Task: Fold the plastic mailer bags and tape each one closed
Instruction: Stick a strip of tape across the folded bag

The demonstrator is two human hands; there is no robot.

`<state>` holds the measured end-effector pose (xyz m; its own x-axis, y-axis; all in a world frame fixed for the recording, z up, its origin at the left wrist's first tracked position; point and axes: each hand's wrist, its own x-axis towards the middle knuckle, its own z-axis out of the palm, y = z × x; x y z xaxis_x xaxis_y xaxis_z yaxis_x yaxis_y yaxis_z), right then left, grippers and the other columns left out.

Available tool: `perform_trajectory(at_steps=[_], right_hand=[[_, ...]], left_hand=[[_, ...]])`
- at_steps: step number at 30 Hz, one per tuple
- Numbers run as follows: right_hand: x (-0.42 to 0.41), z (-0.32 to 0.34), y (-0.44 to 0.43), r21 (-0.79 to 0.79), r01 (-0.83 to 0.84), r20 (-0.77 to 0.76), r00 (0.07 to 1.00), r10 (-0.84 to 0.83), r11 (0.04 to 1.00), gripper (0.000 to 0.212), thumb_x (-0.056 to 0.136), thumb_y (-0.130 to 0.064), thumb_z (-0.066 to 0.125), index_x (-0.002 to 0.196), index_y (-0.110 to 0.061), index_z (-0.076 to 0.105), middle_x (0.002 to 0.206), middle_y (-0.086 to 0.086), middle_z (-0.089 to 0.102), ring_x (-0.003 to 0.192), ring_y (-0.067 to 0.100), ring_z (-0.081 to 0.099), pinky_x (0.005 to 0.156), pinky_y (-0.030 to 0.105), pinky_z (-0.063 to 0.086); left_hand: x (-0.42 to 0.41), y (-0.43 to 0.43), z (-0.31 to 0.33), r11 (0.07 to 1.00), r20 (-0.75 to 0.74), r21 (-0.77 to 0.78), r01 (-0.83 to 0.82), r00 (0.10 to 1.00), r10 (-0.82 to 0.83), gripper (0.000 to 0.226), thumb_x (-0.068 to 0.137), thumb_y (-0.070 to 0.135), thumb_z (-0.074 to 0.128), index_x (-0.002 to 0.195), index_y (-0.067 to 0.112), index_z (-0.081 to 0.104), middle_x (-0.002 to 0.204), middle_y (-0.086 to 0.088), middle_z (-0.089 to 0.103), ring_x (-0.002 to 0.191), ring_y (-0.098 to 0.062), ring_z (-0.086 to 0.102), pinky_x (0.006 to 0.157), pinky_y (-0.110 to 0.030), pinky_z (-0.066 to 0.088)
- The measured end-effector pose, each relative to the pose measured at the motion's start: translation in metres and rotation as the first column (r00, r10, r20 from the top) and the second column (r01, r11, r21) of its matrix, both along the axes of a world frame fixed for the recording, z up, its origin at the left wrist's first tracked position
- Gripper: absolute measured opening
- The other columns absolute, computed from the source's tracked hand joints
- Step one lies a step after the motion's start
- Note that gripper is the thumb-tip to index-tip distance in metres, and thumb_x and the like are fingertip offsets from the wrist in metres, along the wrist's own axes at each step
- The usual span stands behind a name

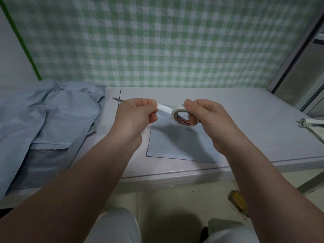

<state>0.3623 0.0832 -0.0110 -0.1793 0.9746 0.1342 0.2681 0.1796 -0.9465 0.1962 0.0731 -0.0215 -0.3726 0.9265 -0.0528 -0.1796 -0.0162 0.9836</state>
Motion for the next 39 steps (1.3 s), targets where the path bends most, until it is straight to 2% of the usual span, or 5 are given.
perform_trajectory(at_steps=[6, 13, 16, 22, 39], right_hand=[[0.003, 0.0, 0.031, 0.028, 0.021, 0.21, 0.977, -0.027, 0.999, 0.036, 0.086, -0.038, 0.062, 0.061, -0.014, 0.053, 0.064, 0.003, 0.05, 0.045, 0.004, 0.035, 0.046, 0.017, 0.03], [0.002, -0.026, 0.047, -0.02, -0.022, 0.031, 0.999, 0.023, 1.0, 0.047, 0.083, -0.039, 0.066, 0.061, -0.003, 0.046, 0.066, 0.008, 0.042, 0.067, 0.019, 0.037, 0.064, 0.031, 0.027], [0.001, -0.038, 0.049, -0.026, -0.015, 0.004, 1.0, 0.015, 1.0, 0.044, 0.075, -0.043, 0.066, 0.052, -0.012, 0.045, 0.063, 0.007, 0.041, 0.065, 0.018, 0.038, 0.066, 0.032, 0.027], [0.0, -0.051, 0.052, 0.022, 0.018, -0.017, 1.0, -0.017, 1.0, 0.042, 0.074, -0.039, 0.066, 0.051, -0.012, 0.043, 0.06, 0.006, 0.036, 0.061, 0.017, 0.034, 0.059, 0.028, 0.027], [-0.005, -0.068, 0.055, 0.118, 0.037, 0.044, 0.998, -0.042, 0.992, 0.035, 0.082, -0.028, 0.071, 0.059, -0.004, 0.059, 0.046, -0.013, 0.047, 0.049, 0.003, 0.039, 0.05, 0.016, 0.03]], left_hand=[[-0.006, 0.018, -0.011, 1.0, -0.081, -0.002, -0.004, 0.997, 0.004, 0.019, 0.088, 0.002, 0.059, 0.07, 0.009, 0.064, 0.064, -0.002, 0.06, 0.054, -0.008, 0.054, 0.063, -0.019, 0.053], [-0.019, 0.034, -0.019, 0.986, -0.292, -0.117, 0.12, 0.945, -0.149, 0.012, 0.08, -0.004, 0.06, 0.069, -0.003, 0.065, 0.06, -0.011, 0.06, 0.05, -0.015, 0.053, 0.053, -0.024, 0.05], [-0.022, 0.037, -0.025, 0.975, -0.383, -0.152, 0.159, 0.9, -0.207, 0.011, 0.077, -0.002, 0.062, 0.067, -0.005, 0.066, 0.059, -0.016, 0.06, 0.054, -0.02, 0.053, 0.054, -0.025, 0.048], [-0.023, 0.04, -0.033, 0.978, -0.681, -0.133, 0.161, 0.702, -0.208, 0.013, 0.078, 0.013, 0.069, 0.064, 0.015, 0.068, 0.054, 0.001, 0.059, 0.047, -0.003, 0.045, 0.045, -0.01, 0.034], [-0.029, 0.045, -0.049, 0.98, -0.795, -0.166, 0.112, 0.572, -0.201, 0.017, 0.076, 0.02, 0.072, 0.061, 0.027, 0.067, 0.067, 0.008, 0.067, 0.062, -0.007, 0.056, 0.058, -0.013, 0.04]])
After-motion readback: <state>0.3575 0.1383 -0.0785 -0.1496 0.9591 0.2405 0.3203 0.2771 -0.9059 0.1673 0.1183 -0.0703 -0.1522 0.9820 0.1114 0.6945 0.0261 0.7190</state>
